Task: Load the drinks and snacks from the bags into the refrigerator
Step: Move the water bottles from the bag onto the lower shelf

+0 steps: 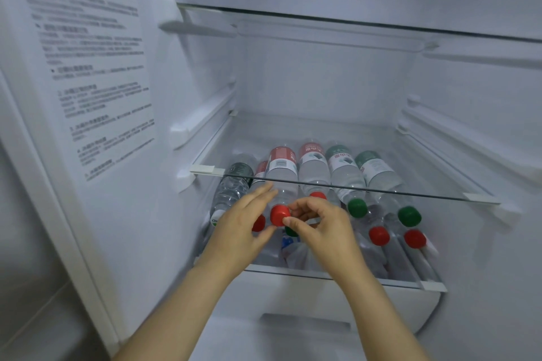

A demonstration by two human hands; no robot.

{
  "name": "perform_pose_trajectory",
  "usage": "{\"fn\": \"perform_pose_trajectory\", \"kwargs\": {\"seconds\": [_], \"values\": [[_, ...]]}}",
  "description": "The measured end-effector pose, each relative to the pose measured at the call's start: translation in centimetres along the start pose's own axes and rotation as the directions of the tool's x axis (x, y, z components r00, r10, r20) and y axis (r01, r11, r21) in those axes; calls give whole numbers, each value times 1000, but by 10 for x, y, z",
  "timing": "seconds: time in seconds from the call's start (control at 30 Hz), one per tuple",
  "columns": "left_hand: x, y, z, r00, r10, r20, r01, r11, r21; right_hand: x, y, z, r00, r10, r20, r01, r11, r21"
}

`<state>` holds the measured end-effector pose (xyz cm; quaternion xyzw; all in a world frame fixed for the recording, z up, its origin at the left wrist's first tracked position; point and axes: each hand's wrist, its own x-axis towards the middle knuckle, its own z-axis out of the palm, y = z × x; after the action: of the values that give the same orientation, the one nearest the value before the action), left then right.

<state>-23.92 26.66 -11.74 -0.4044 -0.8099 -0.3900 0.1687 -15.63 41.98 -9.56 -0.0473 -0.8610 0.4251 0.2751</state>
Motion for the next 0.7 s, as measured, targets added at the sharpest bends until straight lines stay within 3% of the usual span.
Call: {"fn": "perform_pose_trajectory", "kwargs": {"seconds": [0.17,0.37,0.5,0.7], "values": [[-1,-1,-2,999,-33,-2,33,999,8,12,2,6,1000,13,-24,-15,998,-63],[-3,0,-4,997,-79,-5,79,997,1,26,2,16,984,87,-154,-110,982,-150],[-3,1,-4,996,-89,-10,89,996,6,24,-1,16,984,58,-169,-92,976,-200],[-6,7,-5,994,-104,-22,104,995,-10,6,-2,6,983,62,-174,-85,988,-127]]}}
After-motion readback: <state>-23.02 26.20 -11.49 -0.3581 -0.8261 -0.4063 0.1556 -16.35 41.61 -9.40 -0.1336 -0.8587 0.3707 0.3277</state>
